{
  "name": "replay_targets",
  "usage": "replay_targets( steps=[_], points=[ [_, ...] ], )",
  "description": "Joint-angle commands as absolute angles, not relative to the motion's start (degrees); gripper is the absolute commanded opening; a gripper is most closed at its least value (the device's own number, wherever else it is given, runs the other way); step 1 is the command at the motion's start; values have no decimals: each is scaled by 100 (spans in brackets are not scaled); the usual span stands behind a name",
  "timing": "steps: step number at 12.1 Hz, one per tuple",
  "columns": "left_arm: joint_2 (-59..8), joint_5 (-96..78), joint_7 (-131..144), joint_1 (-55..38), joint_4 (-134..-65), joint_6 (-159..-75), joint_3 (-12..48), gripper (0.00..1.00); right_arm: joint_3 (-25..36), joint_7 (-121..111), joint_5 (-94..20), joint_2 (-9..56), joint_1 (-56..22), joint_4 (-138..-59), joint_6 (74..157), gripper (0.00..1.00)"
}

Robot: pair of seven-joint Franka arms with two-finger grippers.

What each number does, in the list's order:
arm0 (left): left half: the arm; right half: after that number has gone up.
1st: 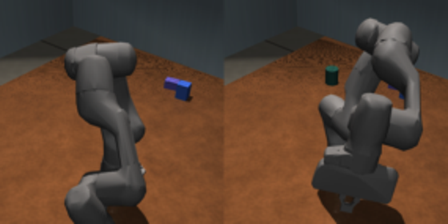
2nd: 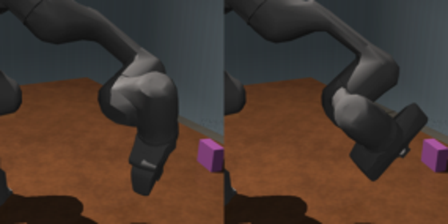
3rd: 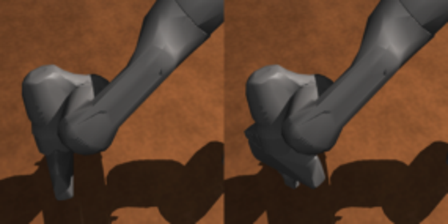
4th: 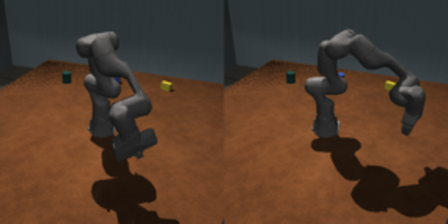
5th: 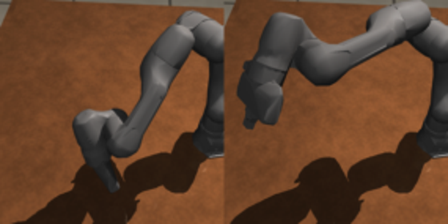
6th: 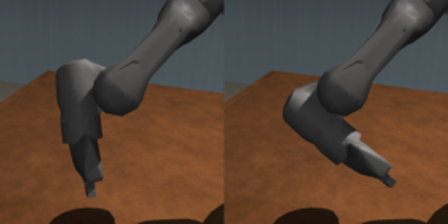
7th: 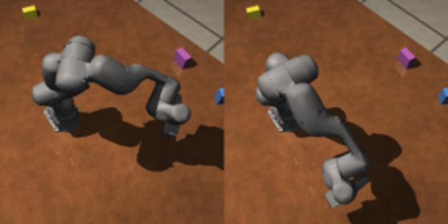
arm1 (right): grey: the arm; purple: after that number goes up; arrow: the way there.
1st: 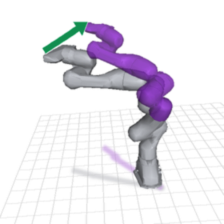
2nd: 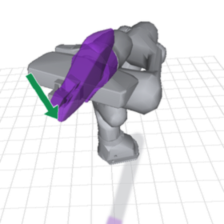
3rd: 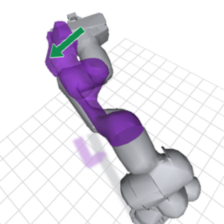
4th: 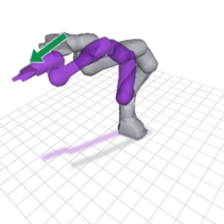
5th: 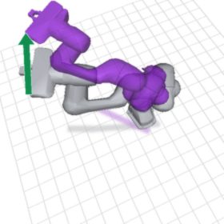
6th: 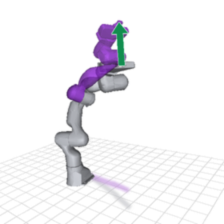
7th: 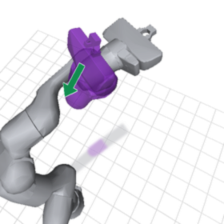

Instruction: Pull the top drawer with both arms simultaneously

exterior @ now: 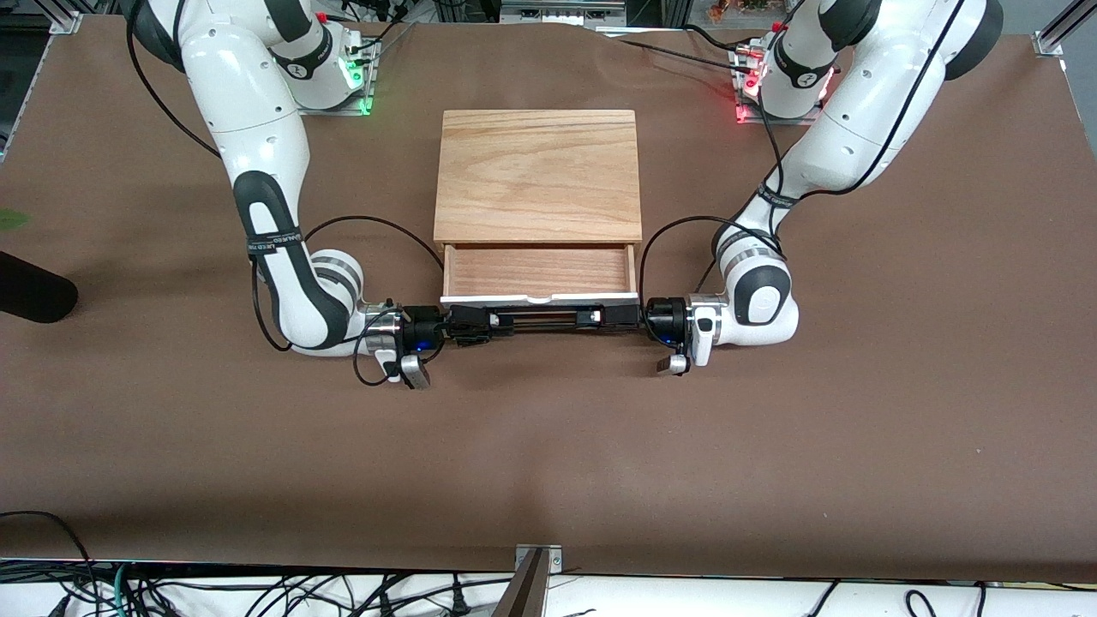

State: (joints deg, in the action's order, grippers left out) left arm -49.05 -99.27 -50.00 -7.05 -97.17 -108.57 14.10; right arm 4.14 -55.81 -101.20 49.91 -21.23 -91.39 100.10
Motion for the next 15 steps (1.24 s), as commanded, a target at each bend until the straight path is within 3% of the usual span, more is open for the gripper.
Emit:
replay_targets(
  steps=[1,4,5,6,8,9,15],
  points=[
    [-5248,-9914,-3780,-440,-8771,-11408,932,100,396,-5563,-10143,4834,-2118,-9334,10011,36],
    [-5072,-9373,-3701,-273,-8798,-11399,897,100,404,-5546,-10160,4834,-2118,-9325,10011,37],
    [-5002,-9143,-3570,-194,-8798,-11391,896,100,404,-5520,-10169,4834,-2118,-9299,10037,48],
    [-4923,-9010,-3420,-124,-8798,-11391,896,100,404,-5502,-10186,4834,-2101,-9273,10055,72],
    [-4782,-8685,-3244,34,-8807,-11163,888,100,404,-5493,-10195,4851,-2074,-9237,10063,85],
    [-4677,-8475,-3147,122,-8824,-11136,888,100,404,-5493,-10187,4852,-2066,-9237,10063,100],
    [-3220,-6912,-1935,518,-9657,-10942,888,100,737,-5476,-9485,4825,-2039,-8799,10748,100]
  ],
)
